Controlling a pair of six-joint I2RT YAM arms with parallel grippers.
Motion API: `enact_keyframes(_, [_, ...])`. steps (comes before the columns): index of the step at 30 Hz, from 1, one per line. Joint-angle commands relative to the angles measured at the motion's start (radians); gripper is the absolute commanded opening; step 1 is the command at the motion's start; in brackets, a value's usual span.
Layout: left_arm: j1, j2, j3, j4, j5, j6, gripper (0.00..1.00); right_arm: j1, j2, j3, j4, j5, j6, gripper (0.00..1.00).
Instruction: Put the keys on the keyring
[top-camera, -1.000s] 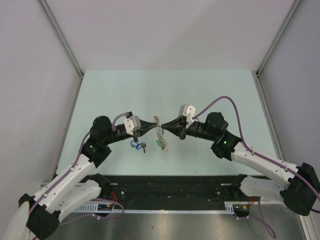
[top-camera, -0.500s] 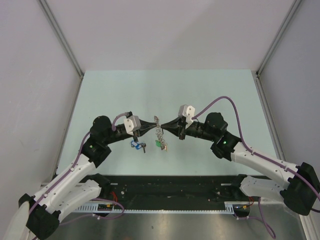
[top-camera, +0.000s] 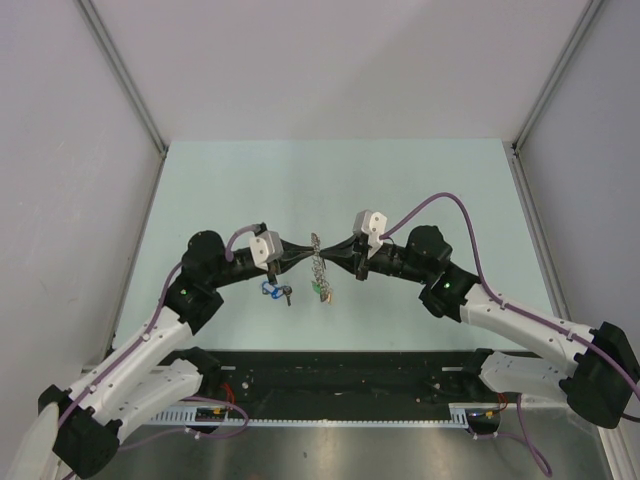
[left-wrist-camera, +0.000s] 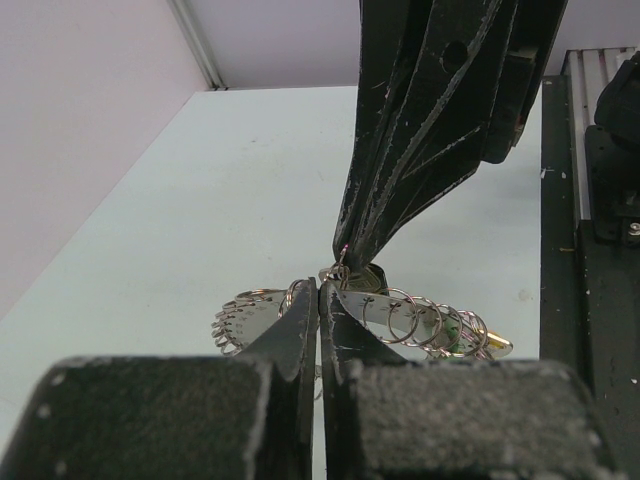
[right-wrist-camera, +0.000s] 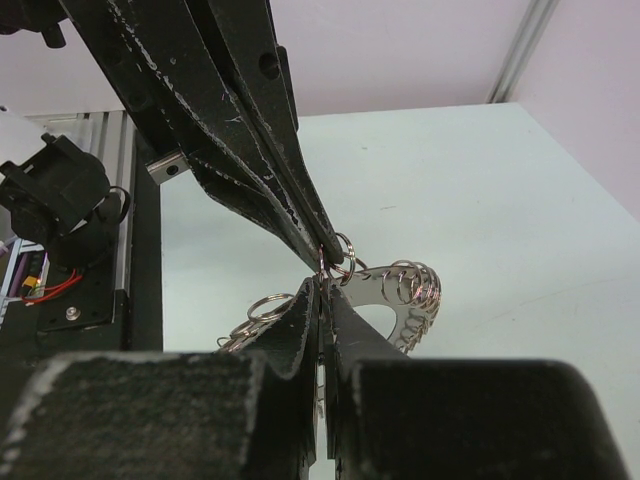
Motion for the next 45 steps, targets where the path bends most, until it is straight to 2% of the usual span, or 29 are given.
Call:
enact_keyframes(1, [-0.008, 0.001, 0.023, 0.045, 0.041, -0.005, 0.0, 0.013, 0.006, 0.045, 0.051, 0.009, -0.006, 0.0])
enact_keyframes(10, [-0.011, 0.012, 0.038, 0.007, 0.016, 0.018, 0.0, 0.016, 0.011, 0.049, 0.051, 0.003, 0.002, 0.01])
enact_keyframes(18, [-0.009, -0.01, 0.014, 0.053, -0.028, -0.022, 0.0, 0.014, -0.015, 0.048, 0.041, -0.005, 0.007, 0.29])
enact_keyframes(24, [-0.011, -0.016, 0.006, 0.076, -0.044, -0.04, 0.01, -0.012, -0.052, 0.049, 0.003, -0.003, 0.005, 0.43])
enact_keyframes(29, [-0.008, -0.022, -0.005, 0.1, -0.065, -0.057, 0.0, -0.052, -0.061, 0.049, -0.021, -0.028, 0.001, 0.43])
enact_keyframes(34, [-0.008, -0.033, -0.013, 0.12, -0.074, -0.068, 0.0, -0.073, -0.04, 0.049, -0.014, -0.078, 0.01, 0.34])
enact_keyframes(45, [-0.008, -0.033, -0.013, 0.119, -0.07, -0.068, 0.0, -0.073, -0.008, 0.049, 0.031, -0.126, 0.04, 0.32])
